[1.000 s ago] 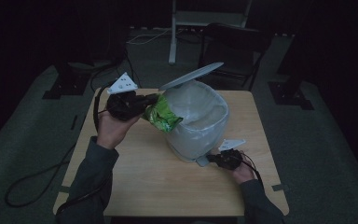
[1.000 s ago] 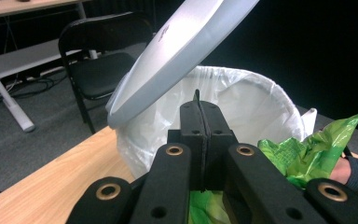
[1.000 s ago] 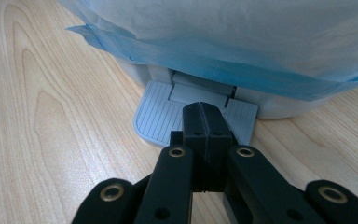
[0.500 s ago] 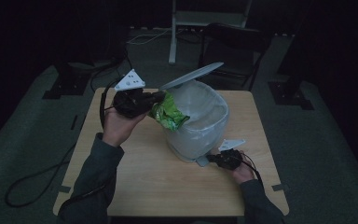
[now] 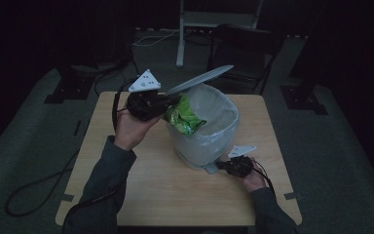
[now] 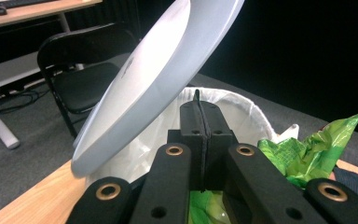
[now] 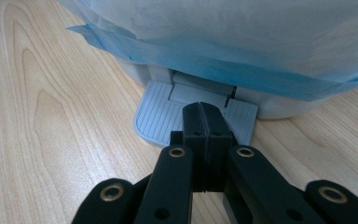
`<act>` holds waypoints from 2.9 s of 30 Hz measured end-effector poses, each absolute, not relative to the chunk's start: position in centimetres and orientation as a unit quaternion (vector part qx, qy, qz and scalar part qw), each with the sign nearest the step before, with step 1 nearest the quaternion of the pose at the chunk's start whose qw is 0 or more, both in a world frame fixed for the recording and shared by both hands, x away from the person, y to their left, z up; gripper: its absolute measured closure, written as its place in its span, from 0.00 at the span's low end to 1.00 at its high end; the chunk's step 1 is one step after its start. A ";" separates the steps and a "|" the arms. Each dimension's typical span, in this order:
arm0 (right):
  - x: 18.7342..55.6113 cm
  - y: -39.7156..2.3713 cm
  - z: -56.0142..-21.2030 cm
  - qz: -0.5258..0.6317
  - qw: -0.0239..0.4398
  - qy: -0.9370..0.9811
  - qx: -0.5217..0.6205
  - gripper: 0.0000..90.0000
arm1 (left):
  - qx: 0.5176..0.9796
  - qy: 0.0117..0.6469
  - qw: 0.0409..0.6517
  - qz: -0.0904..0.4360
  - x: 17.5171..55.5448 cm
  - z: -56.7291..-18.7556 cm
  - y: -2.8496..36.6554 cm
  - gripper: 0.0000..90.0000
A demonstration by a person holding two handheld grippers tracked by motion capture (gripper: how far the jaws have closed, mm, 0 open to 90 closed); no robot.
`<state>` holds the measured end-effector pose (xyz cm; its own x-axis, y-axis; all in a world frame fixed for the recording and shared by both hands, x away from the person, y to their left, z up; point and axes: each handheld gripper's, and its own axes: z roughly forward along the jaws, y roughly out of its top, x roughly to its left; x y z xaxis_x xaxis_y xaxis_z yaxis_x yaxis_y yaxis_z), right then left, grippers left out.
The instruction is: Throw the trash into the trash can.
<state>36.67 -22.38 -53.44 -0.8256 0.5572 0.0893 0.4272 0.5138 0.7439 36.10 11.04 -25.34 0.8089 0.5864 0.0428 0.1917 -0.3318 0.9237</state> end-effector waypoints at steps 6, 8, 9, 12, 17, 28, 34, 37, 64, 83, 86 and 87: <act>36.7 -22.4 -53.4 0.403 0.081 0.866 0.284 1.00 | 0.796 0.239 0.524 0.185 36.3 -25.1 10.1 1.00; 36.7 -22.4 -53.4 0.403 0.080 0.866 0.284 1.00 | 0.798 0.237 0.524 0.183 36.4 -25.2 9.8 1.00; 36.7 -22.4 -53.4 0.403 0.080 0.866 0.284 1.00 | 0.800 0.235 0.521 0.184 36.5 -25.2 9.6 1.00; 36.7 -22.4 -53.4 0.403 0.080 0.866 0.284 1.00 | 0.800 0.234 0.522 0.182 36.7 -25.1 9.2 1.00; 36.7 -22.4 -53.4 0.403 0.080 0.866 0.284 1.00 | 0.800 0.232 0.524 0.179 37.0 -25.0 8.7 1.00; 36.7 -22.4 -53.4 0.403 0.080 0.866 0.284 1.00 | 0.801 0.231 0.523 0.178 37.6 -24.9 7.7 1.00; 36.7 -22.4 -53.4 0.403 0.080 0.867 0.283 1.00 | 0.800 0.232 0.524 0.179 37.9 -24.9 7.3 1.00; 36.7 -22.4 -53.4 0.403 0.081 0.866 0.283 1.00 | 0.798 0.233 0.526 0.180 38.0 -24.9 7.3 1.00; 36.7 -22.4 -53.4 0.403 0.081 0.866 0.284 1.00 | 0.794 0.236 0.520 0.209 37.9 -25.0 7.4 0.94; 36.7 -22.4 -53.5 0.404 0.080 0.866 0.284 1.00 | 0.787 0.229 0.529 0.219 36.6 -25.2 9.0 0.74; 36.7 -22.4 -53.5 0.404 0.081 0.866 0.284 1.00 | 0.786 0.230 0.530 0.221 36.1 -25.3 9.7 0.74; 36.7 -22.4 -53.4 0.403 0.080 0.866 0.284 1.00 | 0.786 0.231 0.530 0.222 35.9 -25.3 9.9 0.73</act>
